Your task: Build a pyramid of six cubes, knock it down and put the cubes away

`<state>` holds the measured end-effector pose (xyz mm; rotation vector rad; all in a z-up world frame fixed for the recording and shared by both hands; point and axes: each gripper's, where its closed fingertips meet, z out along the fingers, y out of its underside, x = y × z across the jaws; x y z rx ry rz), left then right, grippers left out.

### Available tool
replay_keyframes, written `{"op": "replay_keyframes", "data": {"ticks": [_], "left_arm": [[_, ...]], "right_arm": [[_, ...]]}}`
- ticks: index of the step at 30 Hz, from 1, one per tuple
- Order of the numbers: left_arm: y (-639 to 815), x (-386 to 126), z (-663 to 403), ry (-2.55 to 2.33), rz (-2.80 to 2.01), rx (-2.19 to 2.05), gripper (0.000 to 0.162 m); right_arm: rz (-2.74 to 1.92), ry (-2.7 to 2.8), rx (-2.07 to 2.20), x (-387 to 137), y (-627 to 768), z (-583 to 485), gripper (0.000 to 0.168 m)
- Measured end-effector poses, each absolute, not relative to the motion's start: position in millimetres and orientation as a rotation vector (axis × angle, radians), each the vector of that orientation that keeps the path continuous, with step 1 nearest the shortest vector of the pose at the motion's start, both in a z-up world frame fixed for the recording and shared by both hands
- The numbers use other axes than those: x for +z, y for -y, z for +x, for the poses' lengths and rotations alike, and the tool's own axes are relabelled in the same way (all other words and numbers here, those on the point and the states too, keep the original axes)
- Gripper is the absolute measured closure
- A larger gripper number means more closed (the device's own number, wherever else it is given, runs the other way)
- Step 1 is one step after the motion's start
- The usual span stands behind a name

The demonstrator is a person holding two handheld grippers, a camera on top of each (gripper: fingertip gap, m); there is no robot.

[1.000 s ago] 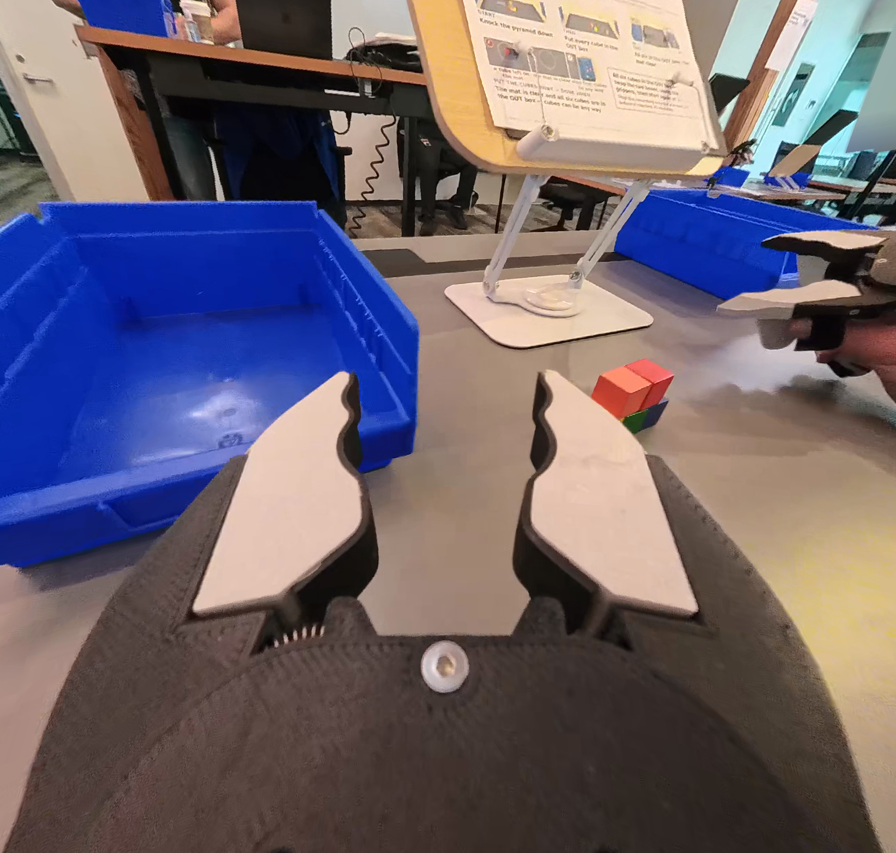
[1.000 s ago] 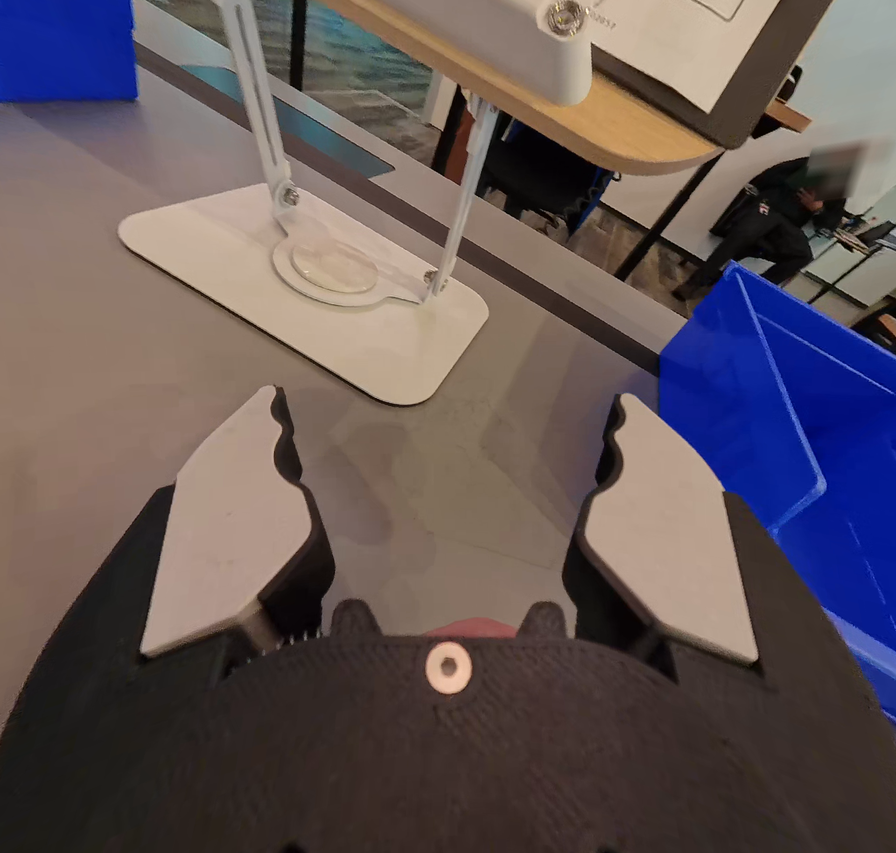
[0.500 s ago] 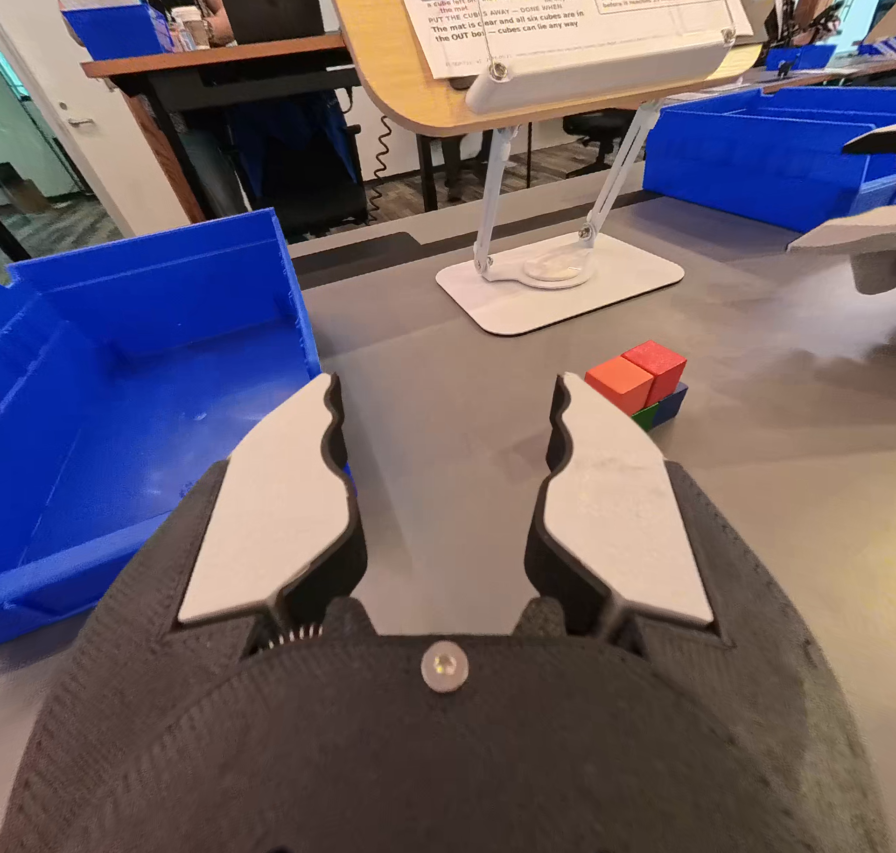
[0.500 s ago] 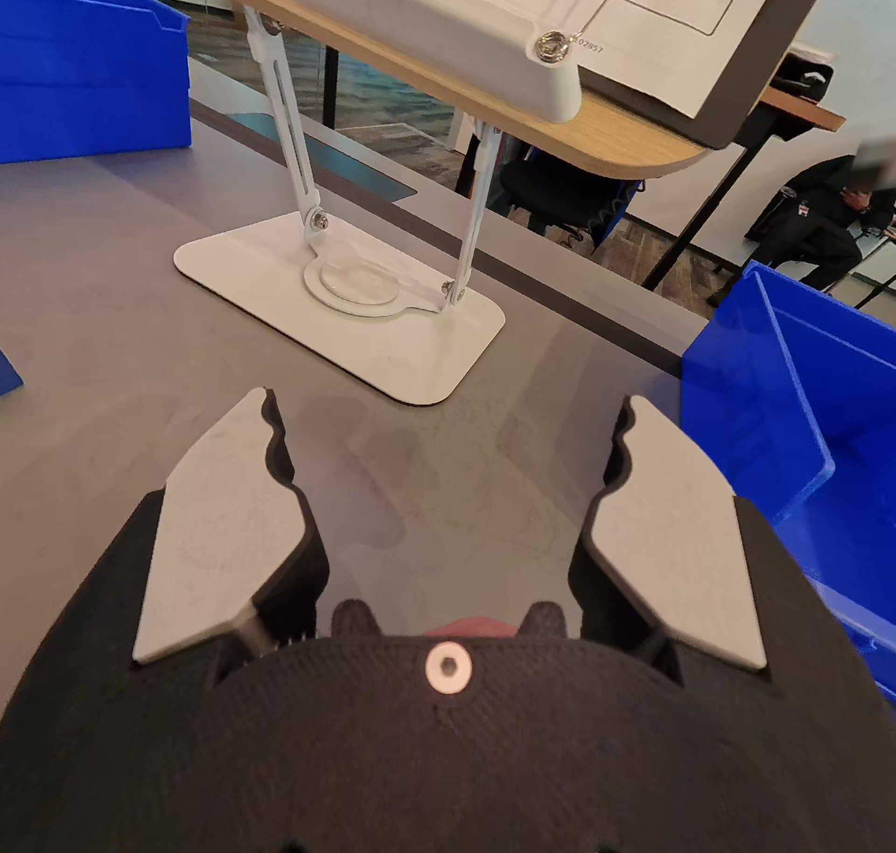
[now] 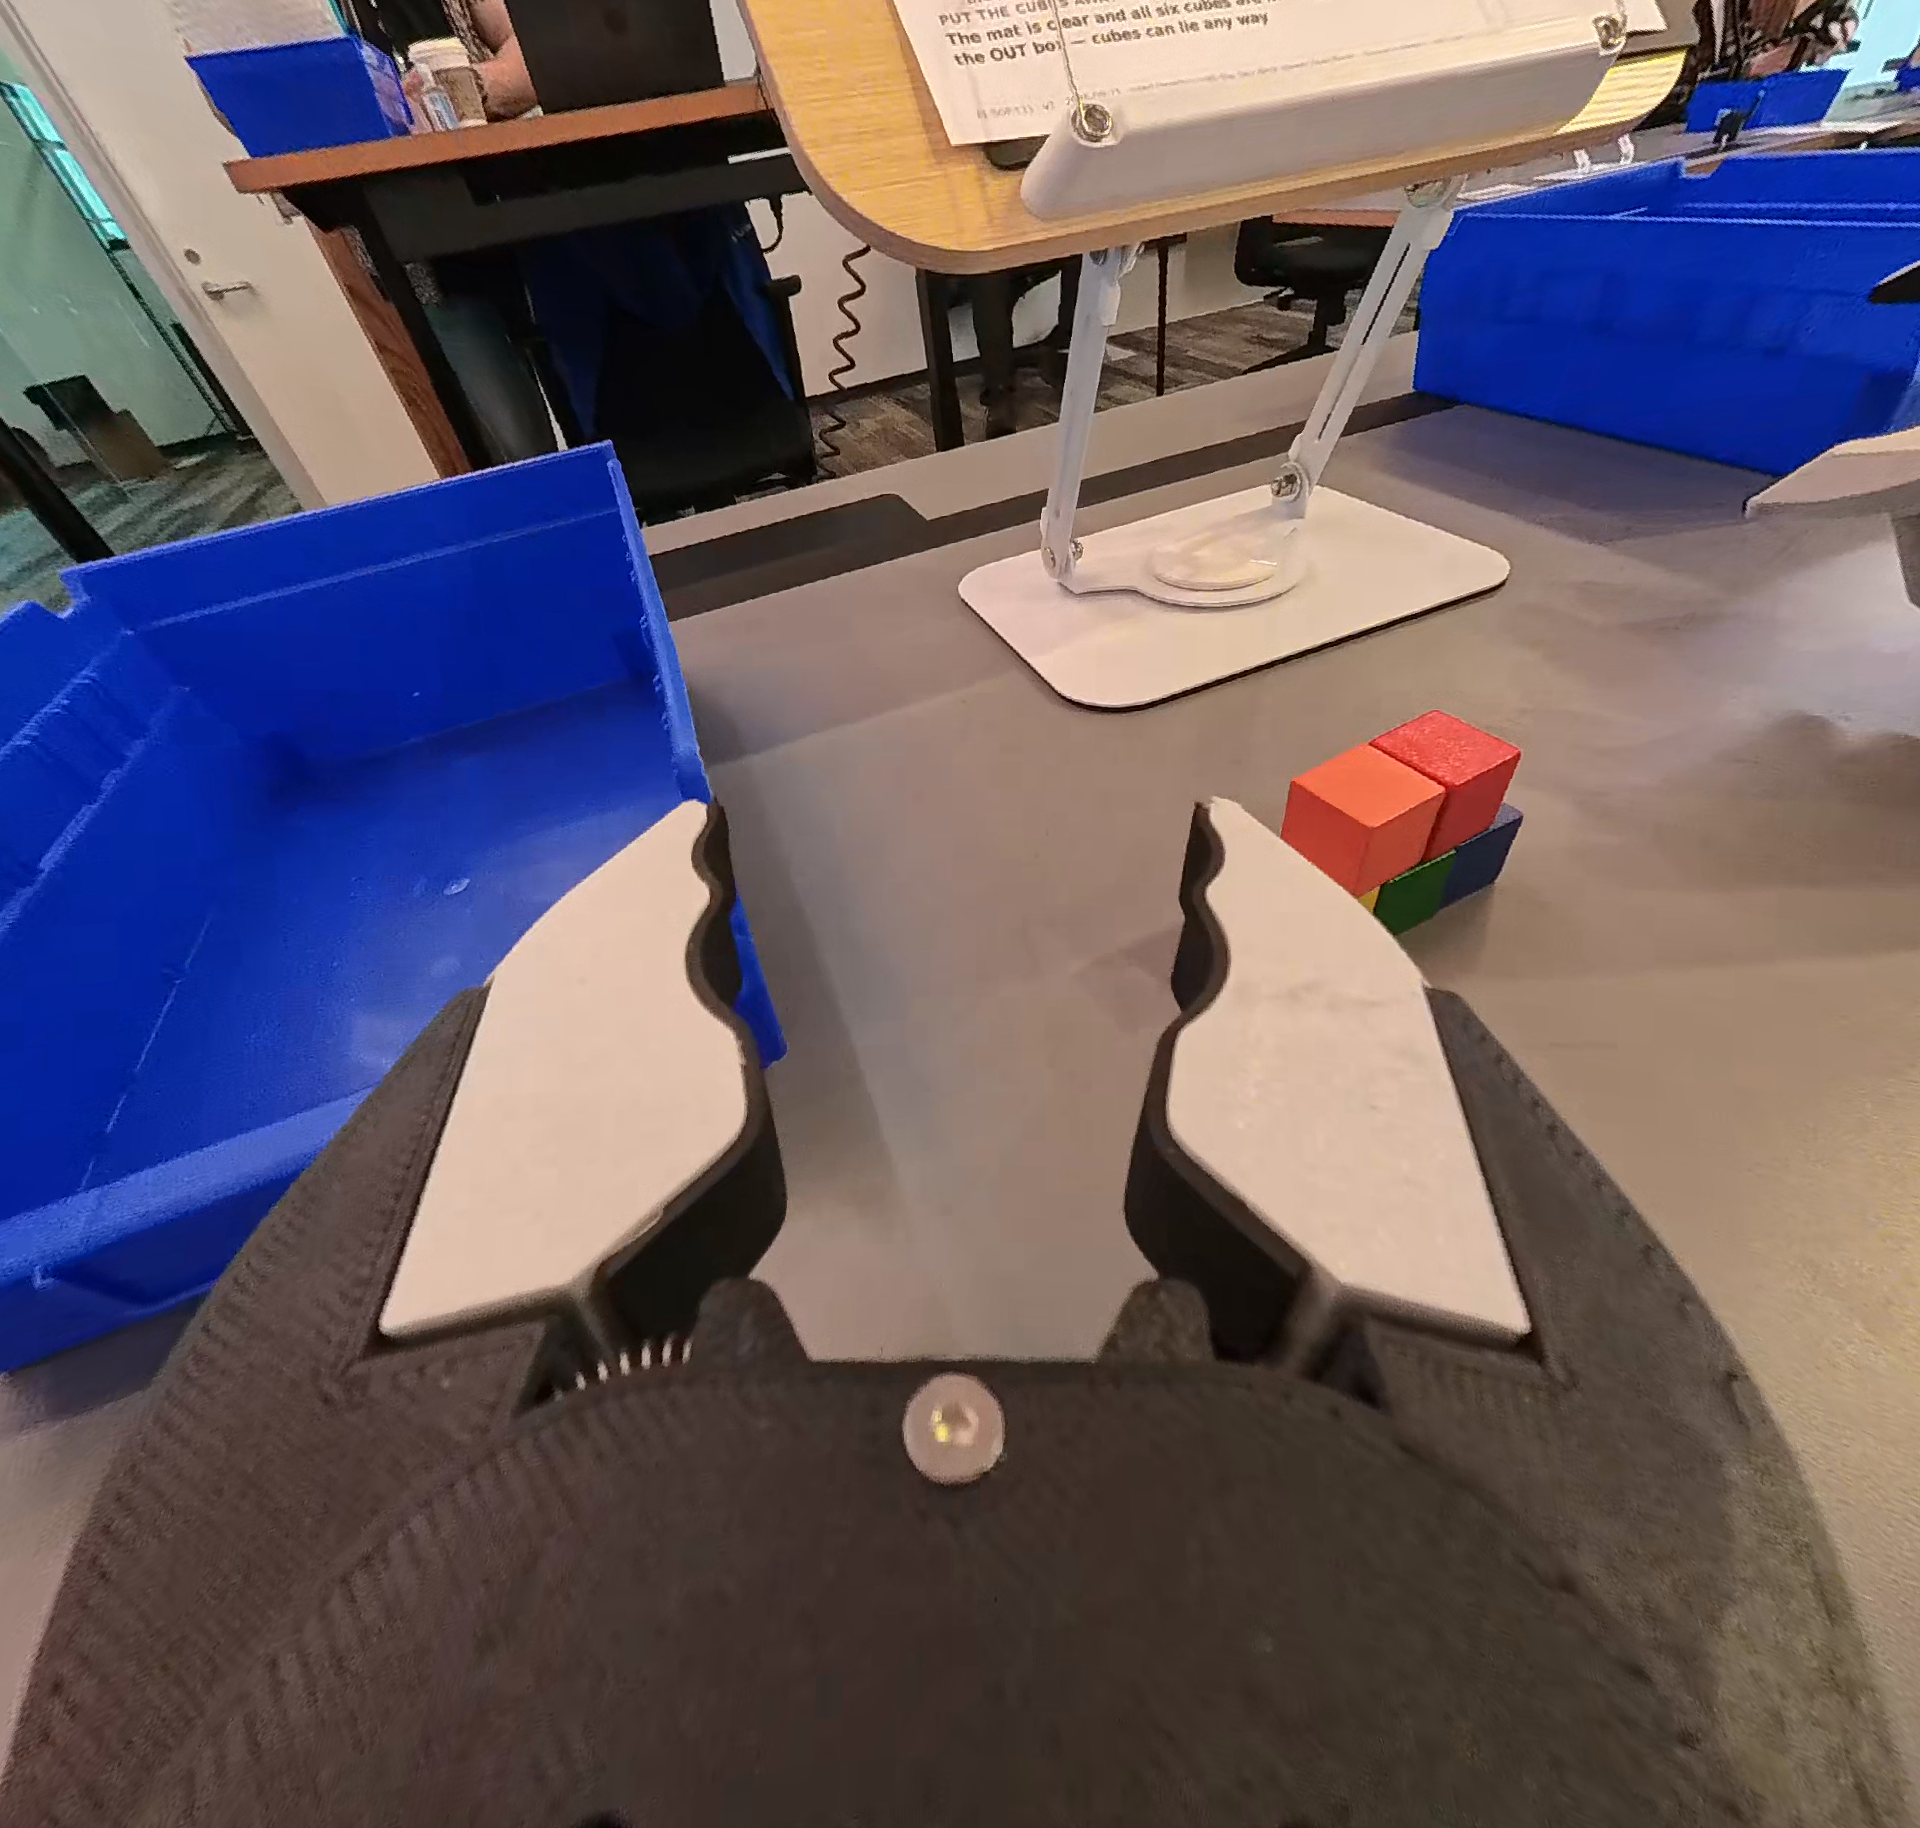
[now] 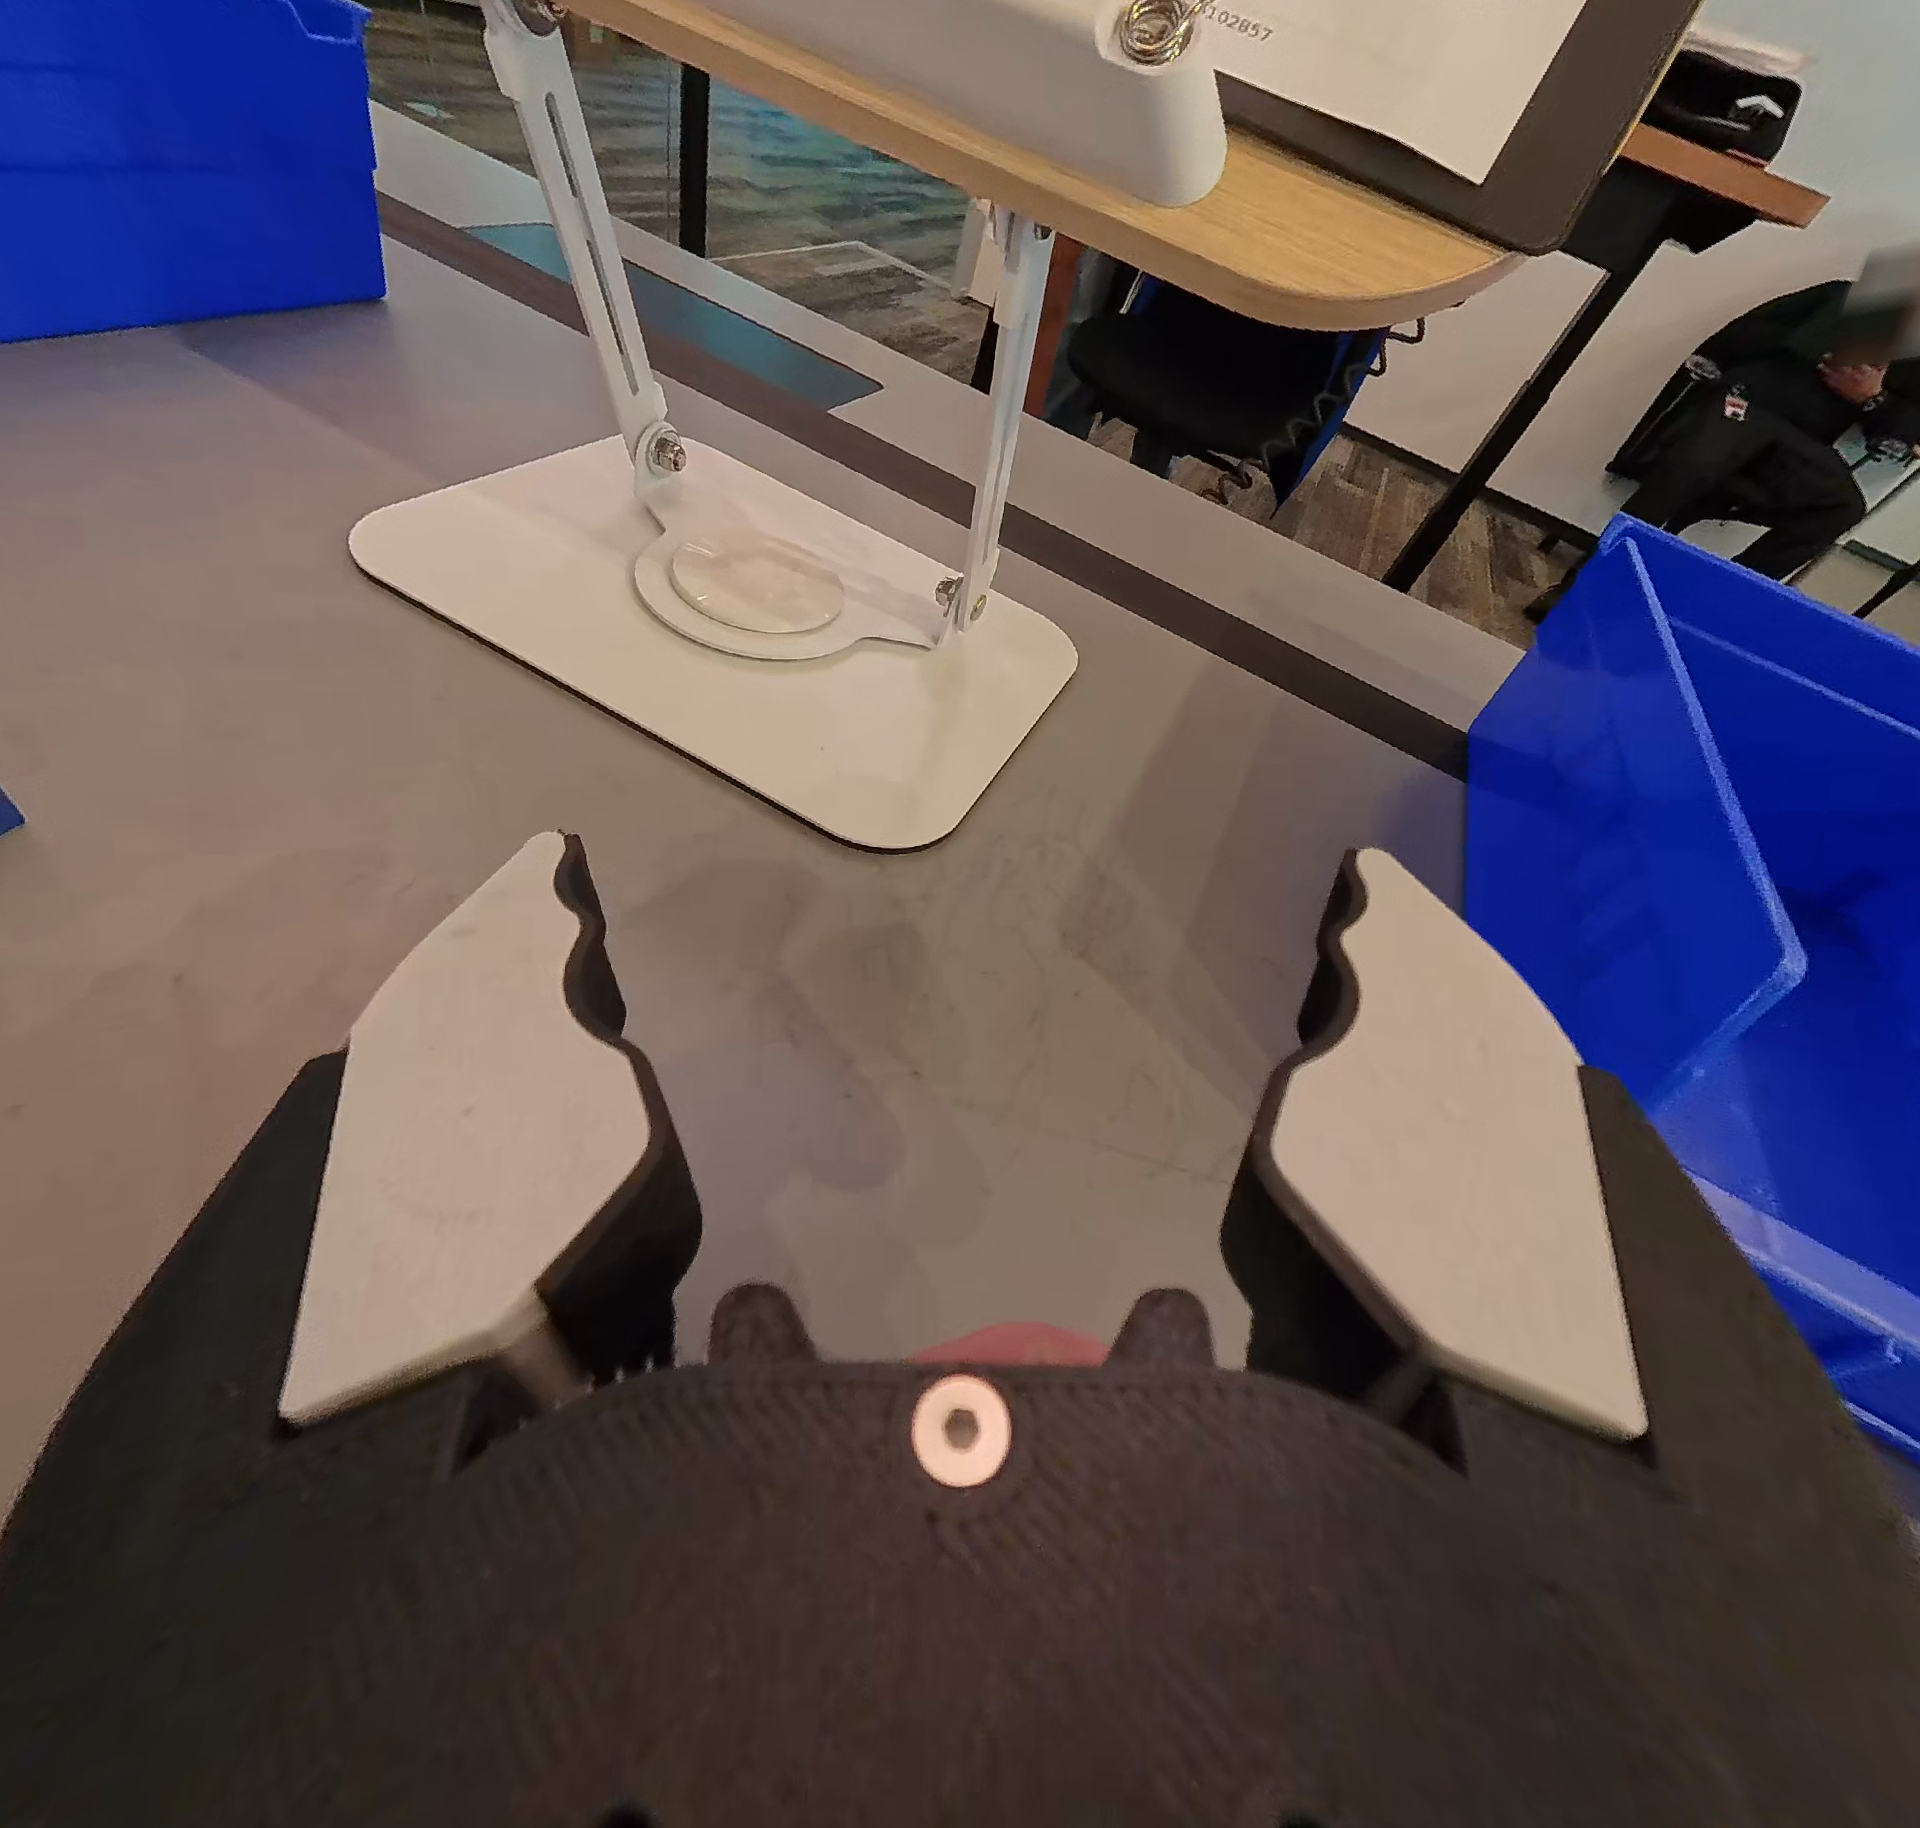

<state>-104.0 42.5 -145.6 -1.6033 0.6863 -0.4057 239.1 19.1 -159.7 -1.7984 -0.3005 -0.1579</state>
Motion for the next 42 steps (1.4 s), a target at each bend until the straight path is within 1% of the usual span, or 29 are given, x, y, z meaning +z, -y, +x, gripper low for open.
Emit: {"op": "replay_keyframes", "data": {"ticks": [36, 39, 42], "left_arm": [[-43, -144, -104, -0.665, -1.596, -0.406, 0.077], [-44, -143, -105, -0.652, -1.600, -0.399, 0.074], [-52, -144, -115, -0.601, -1.621, -0.332, 0.066]], "right_arm": [[-1.790, 0.312, -0.175, -159, -19, 239, 0.037], [-1.789, 0.312, -0.174, -159, -19, 239, 0.036], [-1.787, 0.316, -0.178, -158, -19, 238, 0.034]]}}
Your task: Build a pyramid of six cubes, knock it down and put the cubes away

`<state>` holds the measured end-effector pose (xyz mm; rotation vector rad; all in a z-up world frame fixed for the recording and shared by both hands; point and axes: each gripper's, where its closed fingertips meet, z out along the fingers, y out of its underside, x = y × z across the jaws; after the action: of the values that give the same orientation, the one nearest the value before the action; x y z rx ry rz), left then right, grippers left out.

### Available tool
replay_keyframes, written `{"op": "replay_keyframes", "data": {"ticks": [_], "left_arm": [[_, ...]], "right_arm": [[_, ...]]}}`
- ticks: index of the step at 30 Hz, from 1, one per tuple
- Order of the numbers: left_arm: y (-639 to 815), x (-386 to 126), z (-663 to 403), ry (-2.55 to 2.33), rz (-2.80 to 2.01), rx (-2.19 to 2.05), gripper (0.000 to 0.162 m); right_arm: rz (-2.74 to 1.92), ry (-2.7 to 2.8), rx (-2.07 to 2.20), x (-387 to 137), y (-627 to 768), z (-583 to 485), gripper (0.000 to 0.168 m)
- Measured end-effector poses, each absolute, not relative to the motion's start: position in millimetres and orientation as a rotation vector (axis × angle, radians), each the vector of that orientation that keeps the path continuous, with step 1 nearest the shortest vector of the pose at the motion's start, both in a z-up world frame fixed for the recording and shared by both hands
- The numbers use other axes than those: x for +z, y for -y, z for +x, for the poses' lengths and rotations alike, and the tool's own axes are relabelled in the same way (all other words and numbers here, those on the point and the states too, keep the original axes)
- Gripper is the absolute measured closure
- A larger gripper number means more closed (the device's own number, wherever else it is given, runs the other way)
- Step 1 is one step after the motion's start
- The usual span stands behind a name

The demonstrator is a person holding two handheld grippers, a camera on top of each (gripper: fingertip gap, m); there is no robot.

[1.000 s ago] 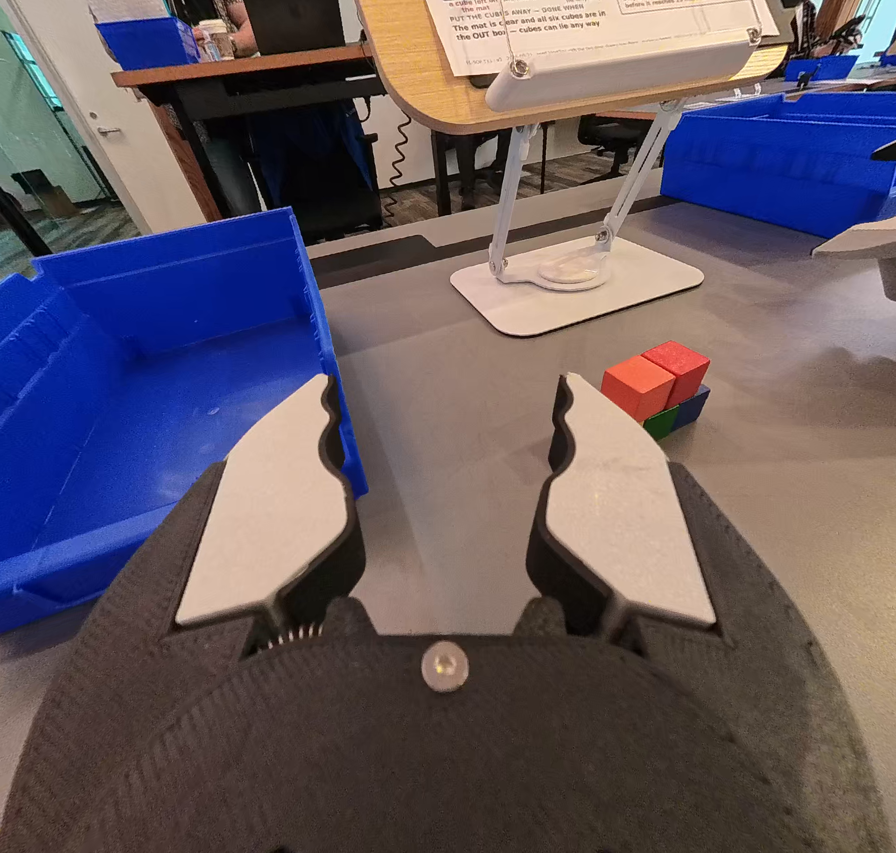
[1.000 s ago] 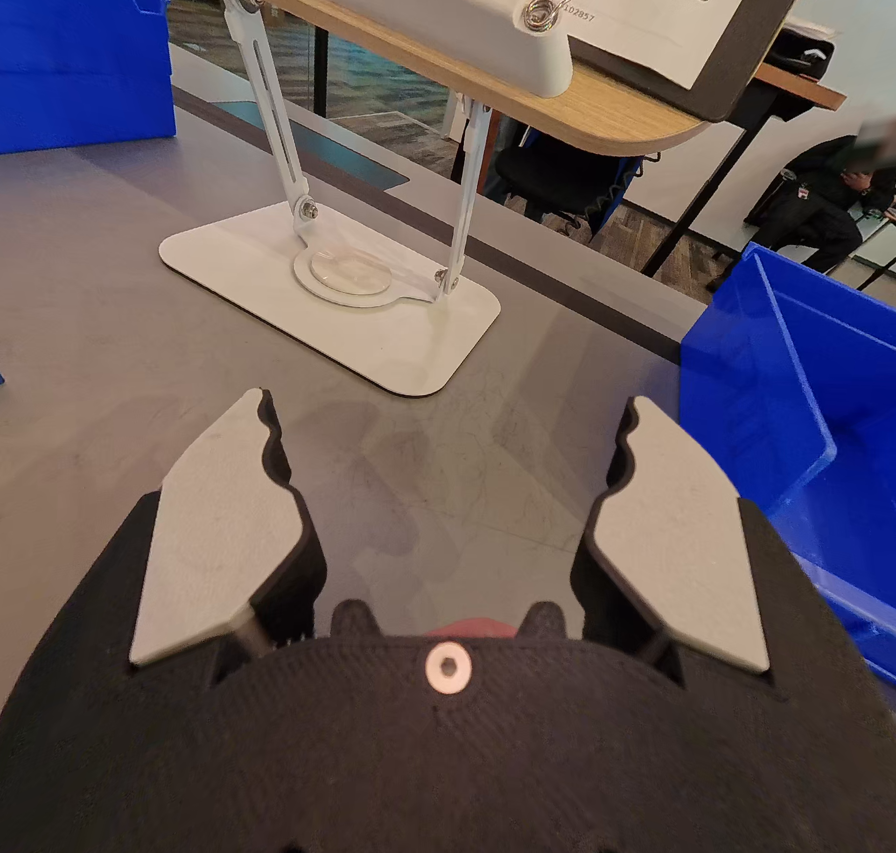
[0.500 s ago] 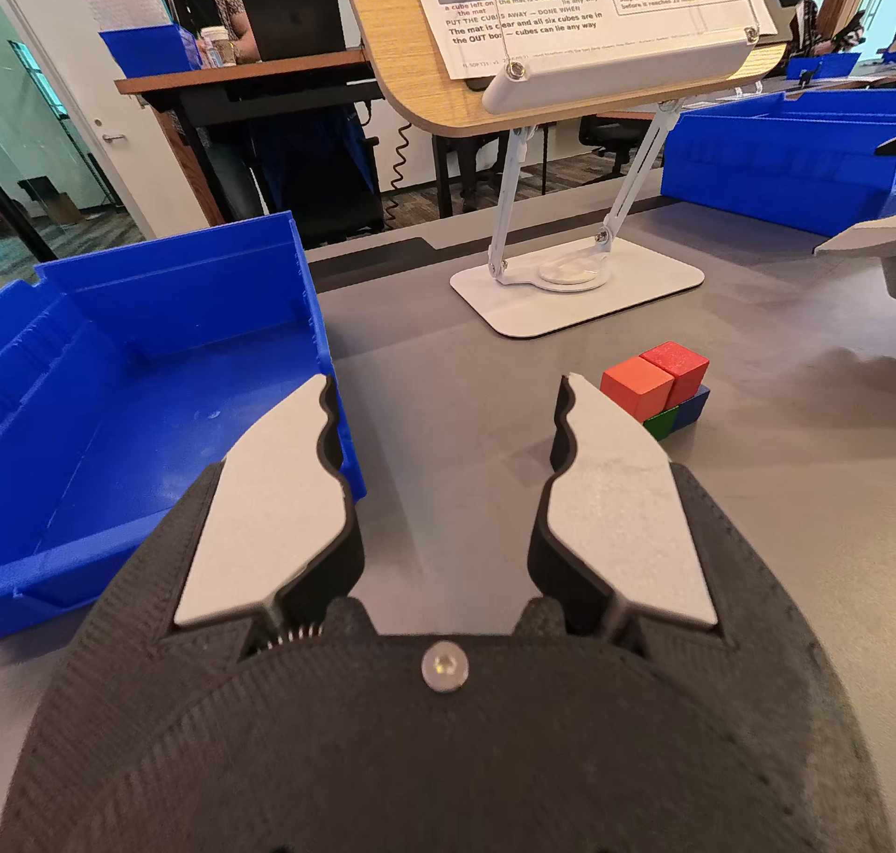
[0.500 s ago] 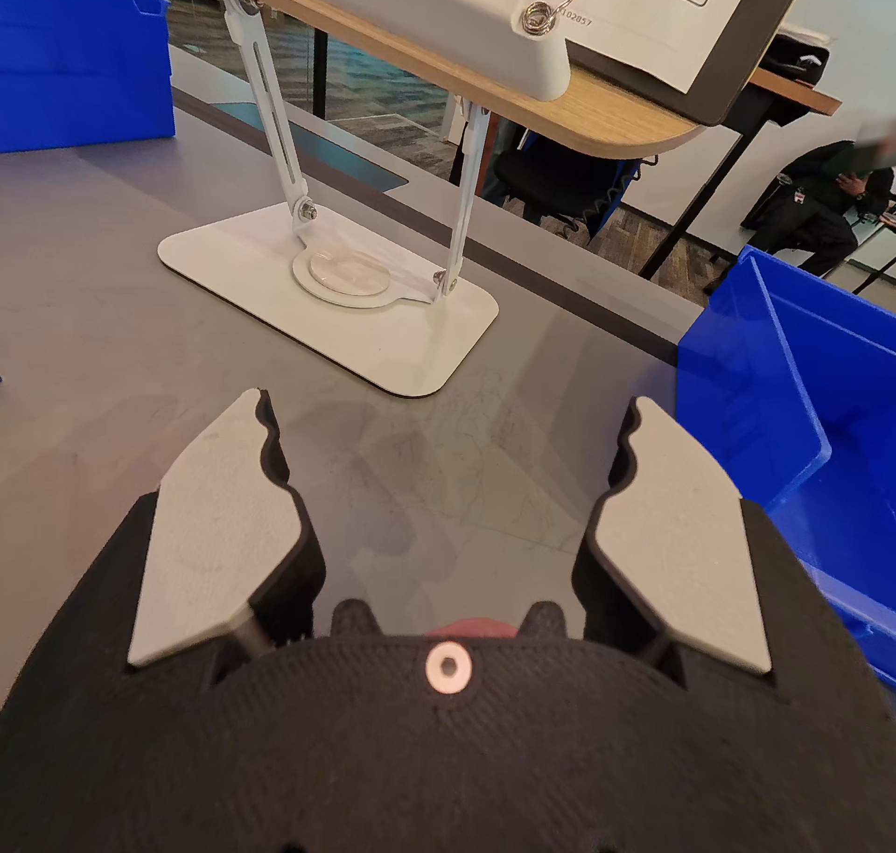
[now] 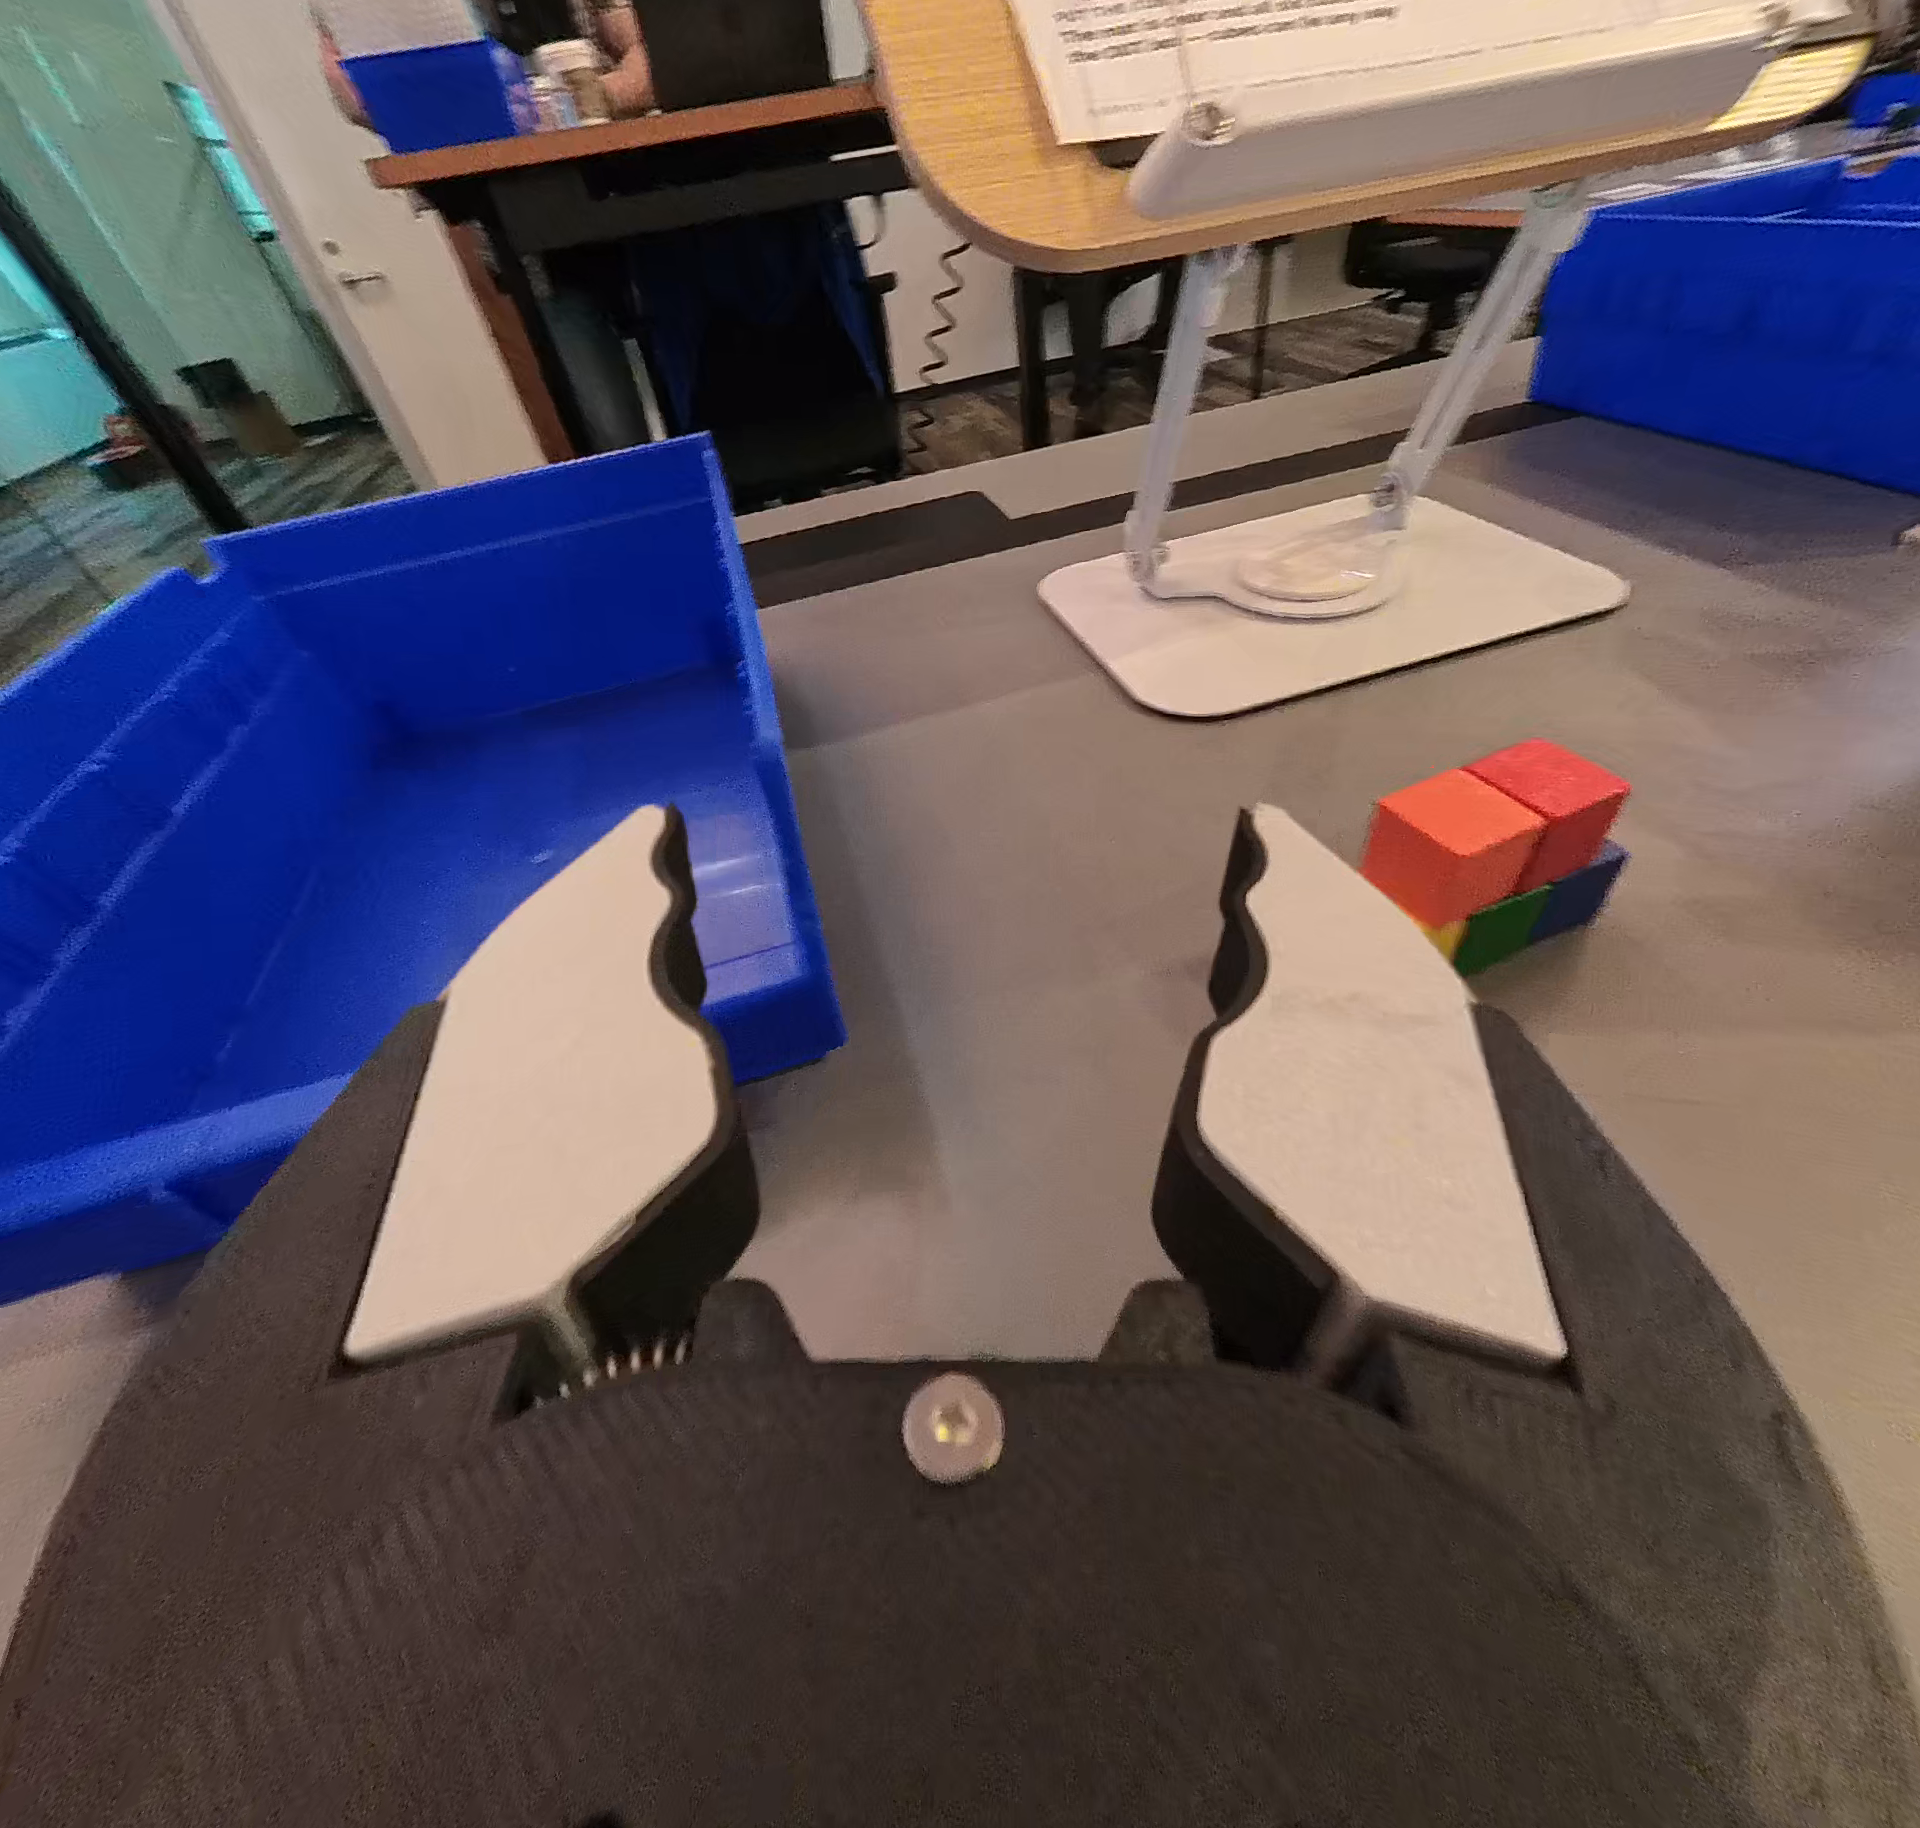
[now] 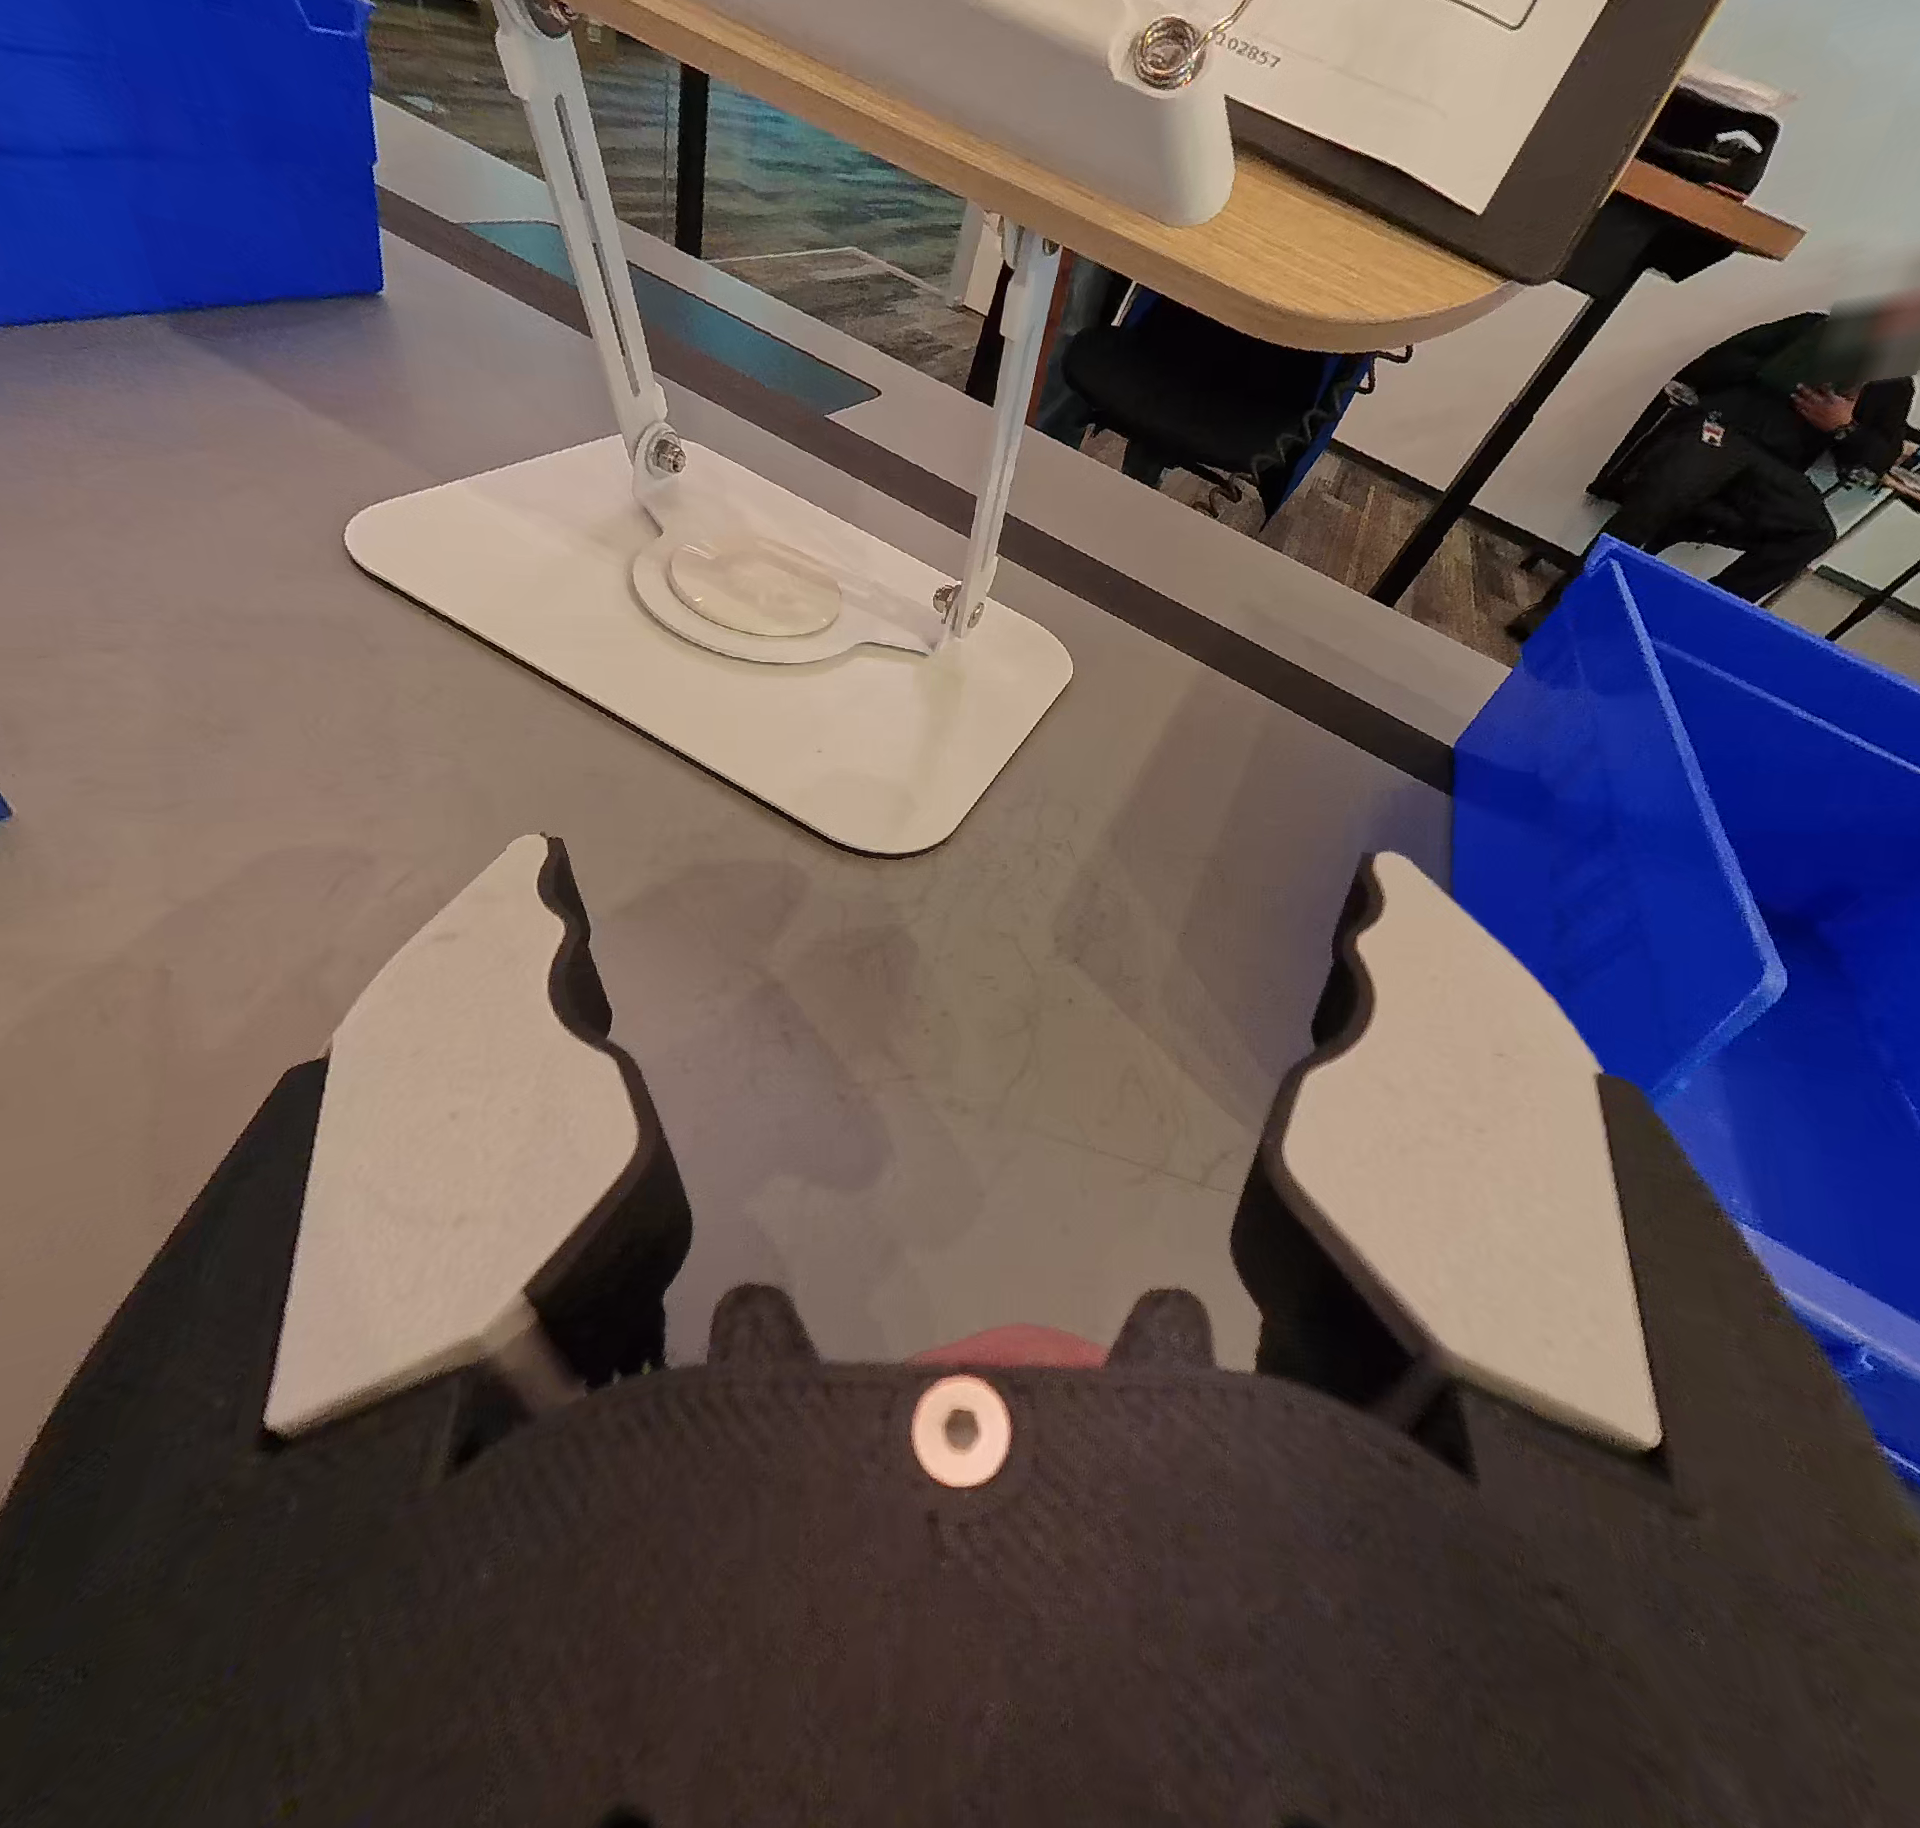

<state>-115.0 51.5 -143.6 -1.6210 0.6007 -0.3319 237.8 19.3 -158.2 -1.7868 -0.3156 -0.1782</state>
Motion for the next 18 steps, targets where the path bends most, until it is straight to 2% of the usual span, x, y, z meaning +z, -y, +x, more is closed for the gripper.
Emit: {"op": "replay_keyframes", "data": {"ticks": [7, 18], "left_arm": [[-72, -144, -153, -0.430, -1.674, -0.115, 0.043], [-67, -142, -170, -0.341, -1.669, -0.128, 0.039]], "right_arm": [[-1.783, 0.300, -0.170, -158, -21, 241, 0.031], [-1.774, 0.259, -0.204, -154, -18, 252, 0.028]]}}
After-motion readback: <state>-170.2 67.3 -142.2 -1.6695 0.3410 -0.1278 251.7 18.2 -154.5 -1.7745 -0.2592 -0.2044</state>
